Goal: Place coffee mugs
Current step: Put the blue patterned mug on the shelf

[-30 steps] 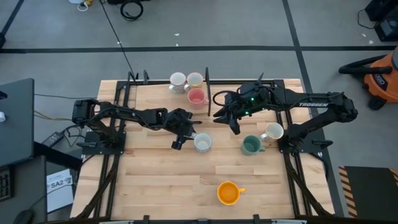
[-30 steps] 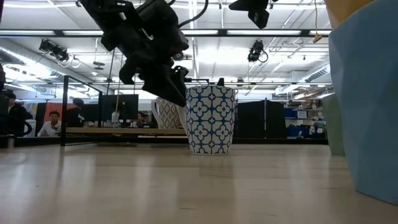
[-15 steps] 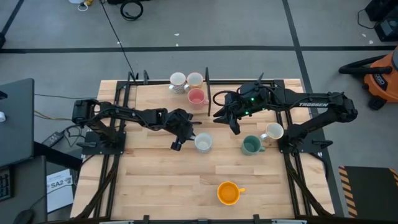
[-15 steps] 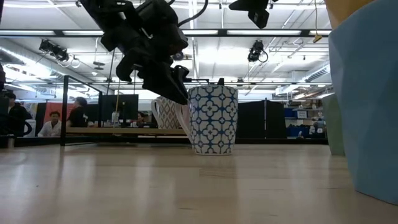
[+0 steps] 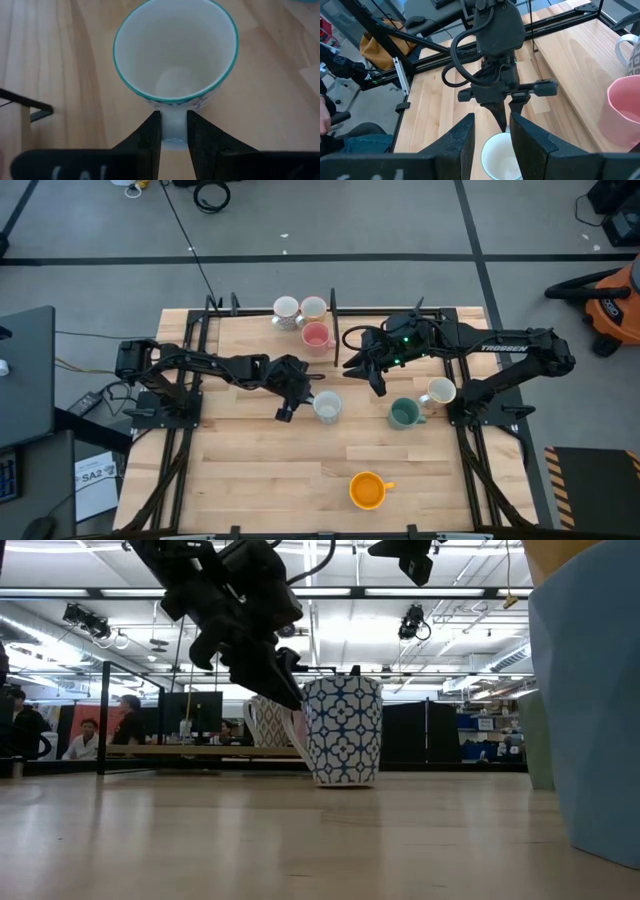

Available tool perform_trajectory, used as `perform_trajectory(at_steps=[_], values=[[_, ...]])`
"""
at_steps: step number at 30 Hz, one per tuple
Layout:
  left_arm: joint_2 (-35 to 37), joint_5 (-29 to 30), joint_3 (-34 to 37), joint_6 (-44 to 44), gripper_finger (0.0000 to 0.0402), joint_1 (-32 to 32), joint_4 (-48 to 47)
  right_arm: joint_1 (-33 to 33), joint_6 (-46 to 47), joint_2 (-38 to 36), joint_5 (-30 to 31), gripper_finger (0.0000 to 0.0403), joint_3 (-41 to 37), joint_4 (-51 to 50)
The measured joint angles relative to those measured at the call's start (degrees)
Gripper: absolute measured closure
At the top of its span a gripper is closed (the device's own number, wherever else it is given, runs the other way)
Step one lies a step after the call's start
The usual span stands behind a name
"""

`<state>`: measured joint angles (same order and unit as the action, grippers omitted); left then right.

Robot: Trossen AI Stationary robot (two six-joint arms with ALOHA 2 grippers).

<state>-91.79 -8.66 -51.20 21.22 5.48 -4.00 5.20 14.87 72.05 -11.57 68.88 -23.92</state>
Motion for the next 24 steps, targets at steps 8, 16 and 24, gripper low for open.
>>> perform_trajectory(at_steps=[8,16,24], values=[[1.6,4.9,0.0,-2.9,0.0321,0.0,-1.7,0.0,0.0,0.0,0.0,0.0275,0.0,0.0],[3.8,8.0,0.1,-7.0,0.0321,0.0,-4.7,0.0,0.0,0.0,0.0,0.0275,0.0,-0.2],[6.1,12.6,0.1,-13.4,0.0322,-0.1,-10.5,0.0,0.0,0.0,0.1,0.0275,0.0,-0.5]])
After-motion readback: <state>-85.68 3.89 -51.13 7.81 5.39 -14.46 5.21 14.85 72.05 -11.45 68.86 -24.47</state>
